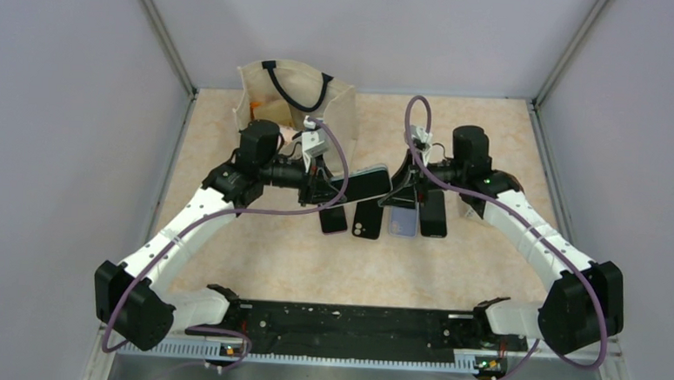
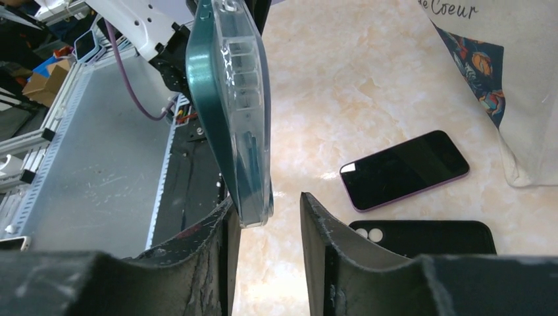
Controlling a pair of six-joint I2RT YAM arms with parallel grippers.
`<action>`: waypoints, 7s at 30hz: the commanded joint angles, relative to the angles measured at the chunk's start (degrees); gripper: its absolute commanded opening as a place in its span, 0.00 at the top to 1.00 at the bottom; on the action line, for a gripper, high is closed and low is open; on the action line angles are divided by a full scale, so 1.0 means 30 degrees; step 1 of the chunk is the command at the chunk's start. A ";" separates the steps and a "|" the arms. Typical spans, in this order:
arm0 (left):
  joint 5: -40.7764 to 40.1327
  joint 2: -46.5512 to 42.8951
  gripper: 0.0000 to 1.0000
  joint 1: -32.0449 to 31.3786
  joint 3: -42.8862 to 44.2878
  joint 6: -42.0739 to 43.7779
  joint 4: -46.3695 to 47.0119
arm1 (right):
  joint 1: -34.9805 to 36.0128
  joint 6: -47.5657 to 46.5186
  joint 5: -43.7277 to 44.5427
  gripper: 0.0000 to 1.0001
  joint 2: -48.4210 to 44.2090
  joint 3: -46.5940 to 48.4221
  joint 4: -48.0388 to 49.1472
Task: Take the phone out of the phone case
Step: Remove the phone case from the phone.
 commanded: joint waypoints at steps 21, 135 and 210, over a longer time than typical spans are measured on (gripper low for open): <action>0.6921 -0.0166 1.00 0.0048 -0.1151 0.0977 0.2900 | 0.0619 -0.6779 -0.4201 1.00 -0.2158 -0.0437 -0.0486; 0.1292 -0.1084 1.00 -0.0773 0.0809 0.6913 -0.4800 | 0.1206 -0.9805 0.1260 0.55 -0.5071 0.2137 -0.9917; 0.1167 -0.0832 1.00 -0.0585 -0.0067 0.5996 -0.2696 | 0.1170 -0.6263 0.1973 0.61 -0.4388 0.1623 -0.6842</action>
